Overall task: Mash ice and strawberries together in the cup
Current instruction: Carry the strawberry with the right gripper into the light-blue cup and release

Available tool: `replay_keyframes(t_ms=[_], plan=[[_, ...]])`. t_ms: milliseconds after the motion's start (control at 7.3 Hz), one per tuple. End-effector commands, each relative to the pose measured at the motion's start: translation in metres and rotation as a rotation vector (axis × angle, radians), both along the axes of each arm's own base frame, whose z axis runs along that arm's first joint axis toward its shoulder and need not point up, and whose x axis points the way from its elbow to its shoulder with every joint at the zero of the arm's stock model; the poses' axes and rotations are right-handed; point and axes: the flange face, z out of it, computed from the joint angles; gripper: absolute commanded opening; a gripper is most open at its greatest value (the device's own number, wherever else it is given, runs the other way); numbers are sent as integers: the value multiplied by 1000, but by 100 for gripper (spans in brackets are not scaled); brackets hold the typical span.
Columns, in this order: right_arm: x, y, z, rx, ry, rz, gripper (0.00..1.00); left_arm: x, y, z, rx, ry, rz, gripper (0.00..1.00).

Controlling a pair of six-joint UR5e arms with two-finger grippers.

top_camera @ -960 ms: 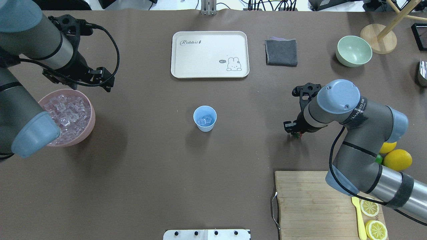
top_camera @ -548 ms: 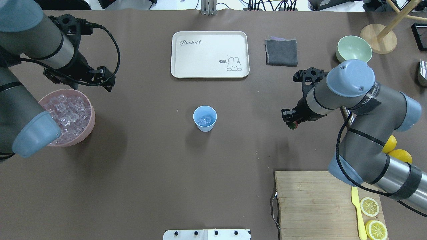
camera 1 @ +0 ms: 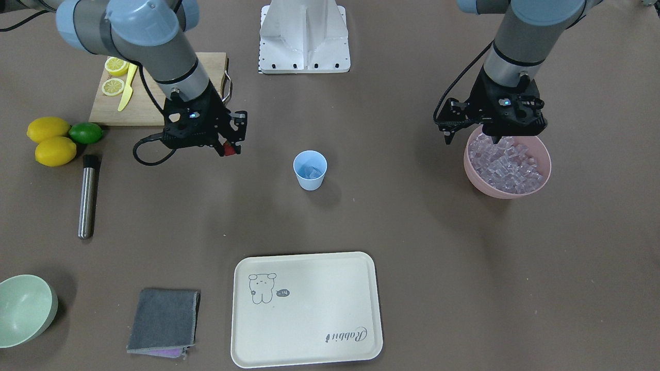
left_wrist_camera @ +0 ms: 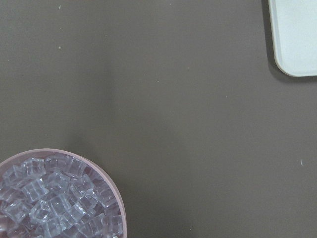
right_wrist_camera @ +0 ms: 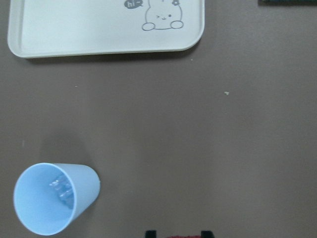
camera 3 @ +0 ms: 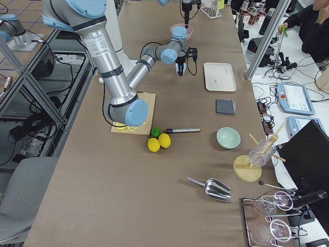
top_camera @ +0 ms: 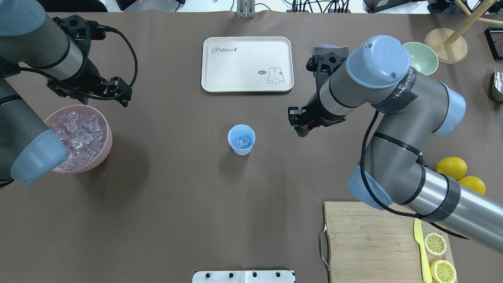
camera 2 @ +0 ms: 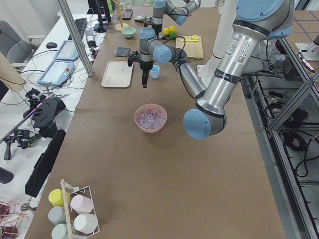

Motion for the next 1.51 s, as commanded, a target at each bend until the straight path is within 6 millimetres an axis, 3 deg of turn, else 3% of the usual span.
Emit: replay_keyframes(t_ms=[0,274,411,685,1371], plan=[[-42,2,-57,-54,-24,36,0,0,-2,3,11,-7,13,97],[-89,17,-71,-85,-2,82,0,-4,-2,11,21,-18,28,97],[-101,26,-69,-73,10,92,0,-5,-2,16,35,-28,52,97],[-118,36,-65,-71,31,118,0,-5,-1,19,38,-31,62,97],[-149,17,-55,-64,28,178,0,0,-1,18,39,-31,70,97]])
